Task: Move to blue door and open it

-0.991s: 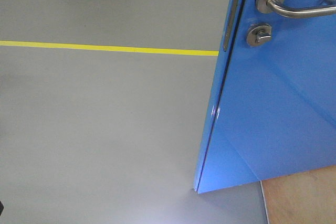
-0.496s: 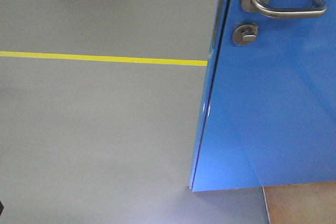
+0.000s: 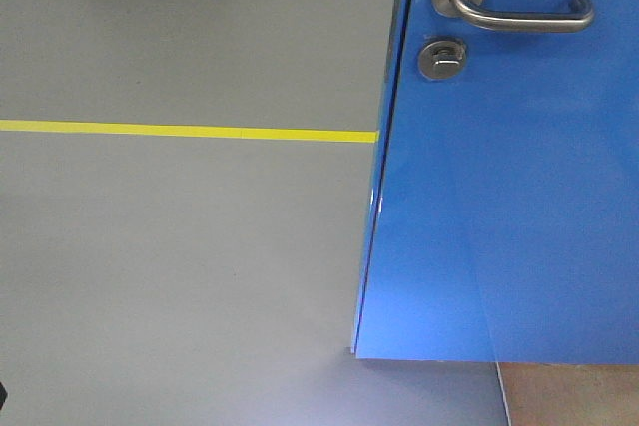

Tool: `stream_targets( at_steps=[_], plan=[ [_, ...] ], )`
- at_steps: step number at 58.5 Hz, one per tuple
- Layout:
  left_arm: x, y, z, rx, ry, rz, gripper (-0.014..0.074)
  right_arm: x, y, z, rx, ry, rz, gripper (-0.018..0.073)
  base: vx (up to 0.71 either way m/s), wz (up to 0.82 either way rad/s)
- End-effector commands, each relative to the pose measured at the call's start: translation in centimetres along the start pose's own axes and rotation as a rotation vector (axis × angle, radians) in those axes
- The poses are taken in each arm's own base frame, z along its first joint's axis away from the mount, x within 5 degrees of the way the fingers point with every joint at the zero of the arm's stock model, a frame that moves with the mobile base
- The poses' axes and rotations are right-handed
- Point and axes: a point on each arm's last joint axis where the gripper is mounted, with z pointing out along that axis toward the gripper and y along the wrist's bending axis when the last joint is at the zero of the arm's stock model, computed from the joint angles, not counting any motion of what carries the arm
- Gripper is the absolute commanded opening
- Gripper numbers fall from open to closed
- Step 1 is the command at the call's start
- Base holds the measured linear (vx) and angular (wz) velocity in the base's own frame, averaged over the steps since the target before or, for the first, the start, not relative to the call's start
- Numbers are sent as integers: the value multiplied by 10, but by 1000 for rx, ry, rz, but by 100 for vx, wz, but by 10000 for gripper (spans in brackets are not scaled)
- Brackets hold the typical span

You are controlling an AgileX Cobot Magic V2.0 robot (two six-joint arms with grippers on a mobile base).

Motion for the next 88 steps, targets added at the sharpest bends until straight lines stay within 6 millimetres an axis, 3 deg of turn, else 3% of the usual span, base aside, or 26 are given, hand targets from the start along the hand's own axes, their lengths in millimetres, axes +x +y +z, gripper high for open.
stream_targets(
  at_steps=[1,68,77,88],
  plan=[
    [-17,0,-4,7,-123,-9,73,-21,10,-13,-22,-125,-16,12,17,-3],
    [-19,0,-4,11,-149,-31,73,-19,8,-11,-18,-119,-15,12,4,-1],
    [-19,0,-4,11,-148,-31,73,-21,20,-22,-48,-130,-17,12,0,0],
    [-19,0,-4,11,-146,-31,73,-2,35,-63,-92,-197,-24,12,0,0]
  ],
)
